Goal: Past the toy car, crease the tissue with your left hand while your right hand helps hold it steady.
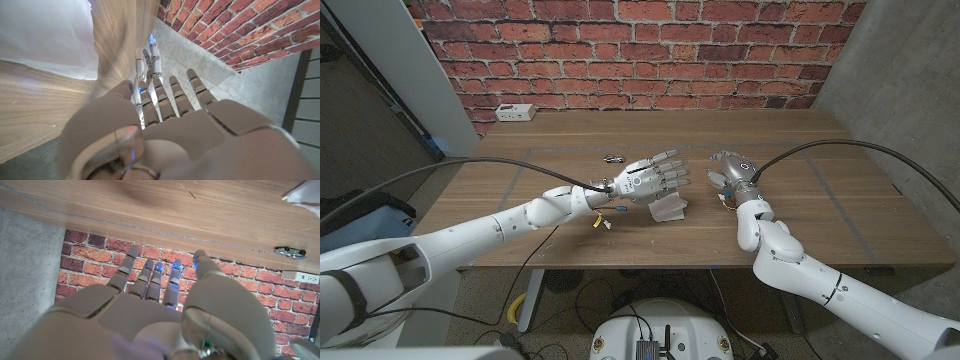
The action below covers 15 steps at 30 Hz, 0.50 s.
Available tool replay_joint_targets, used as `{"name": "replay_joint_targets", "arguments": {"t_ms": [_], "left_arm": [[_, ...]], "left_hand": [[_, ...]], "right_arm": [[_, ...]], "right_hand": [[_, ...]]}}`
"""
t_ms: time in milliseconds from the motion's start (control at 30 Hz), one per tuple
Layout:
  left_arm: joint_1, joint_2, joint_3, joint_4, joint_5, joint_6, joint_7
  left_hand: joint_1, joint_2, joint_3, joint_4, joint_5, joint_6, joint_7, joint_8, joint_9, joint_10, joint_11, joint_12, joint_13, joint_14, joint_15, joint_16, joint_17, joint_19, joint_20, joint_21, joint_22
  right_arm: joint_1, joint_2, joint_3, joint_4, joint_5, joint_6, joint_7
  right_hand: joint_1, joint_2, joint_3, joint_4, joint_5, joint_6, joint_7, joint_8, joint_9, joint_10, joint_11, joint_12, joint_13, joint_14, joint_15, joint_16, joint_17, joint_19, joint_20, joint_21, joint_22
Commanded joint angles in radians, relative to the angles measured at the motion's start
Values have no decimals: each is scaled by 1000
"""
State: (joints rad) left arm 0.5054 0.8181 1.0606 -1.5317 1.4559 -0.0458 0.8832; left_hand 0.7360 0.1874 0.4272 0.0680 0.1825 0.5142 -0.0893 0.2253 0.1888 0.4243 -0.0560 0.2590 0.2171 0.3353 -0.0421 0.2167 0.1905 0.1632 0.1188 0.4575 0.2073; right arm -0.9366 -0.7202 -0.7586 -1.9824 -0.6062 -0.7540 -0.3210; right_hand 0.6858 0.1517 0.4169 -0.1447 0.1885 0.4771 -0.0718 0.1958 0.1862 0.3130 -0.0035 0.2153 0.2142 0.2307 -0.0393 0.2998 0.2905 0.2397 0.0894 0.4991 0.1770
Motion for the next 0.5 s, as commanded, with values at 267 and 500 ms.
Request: {"name": "replay_joint_targets", "arguments": {"t_ms": [267, 500], "left_arm": [[133, 15, -166, -86, -404, -156, -254], [141, 26, -214, -106, -495, -234, -393]], "left_hand": [[-62, 18, 118, 1, 22, 341, 91, 96, 27, 282, 16, 115, 52, 283, -48, 123, 61, 135, -21, 88, 15], [-44, 23, 166, -20, 31, 393, 116, 125, 48, 344, 31, 153, 80, 328, -44, 175, 115, 180, -23, 129, 25]], "right_arm": [[-10, 32, 35, 27, 64, 120, -76], [-18, 47, 53, 38, 84, 147, -112]], "right_hand": [[-7, 2, 14, 3, -4, 7, 2, 2, 2, 12, -1, 8, 3, 11, -33, 4, 2, 11, -2, -1, 3], [-14, 1, 13, 8, -5, 7, 2, 1, 2, 11, 0, 7, 3, 9, -32, 4, 4, 13, -4, -2, 3]]}}
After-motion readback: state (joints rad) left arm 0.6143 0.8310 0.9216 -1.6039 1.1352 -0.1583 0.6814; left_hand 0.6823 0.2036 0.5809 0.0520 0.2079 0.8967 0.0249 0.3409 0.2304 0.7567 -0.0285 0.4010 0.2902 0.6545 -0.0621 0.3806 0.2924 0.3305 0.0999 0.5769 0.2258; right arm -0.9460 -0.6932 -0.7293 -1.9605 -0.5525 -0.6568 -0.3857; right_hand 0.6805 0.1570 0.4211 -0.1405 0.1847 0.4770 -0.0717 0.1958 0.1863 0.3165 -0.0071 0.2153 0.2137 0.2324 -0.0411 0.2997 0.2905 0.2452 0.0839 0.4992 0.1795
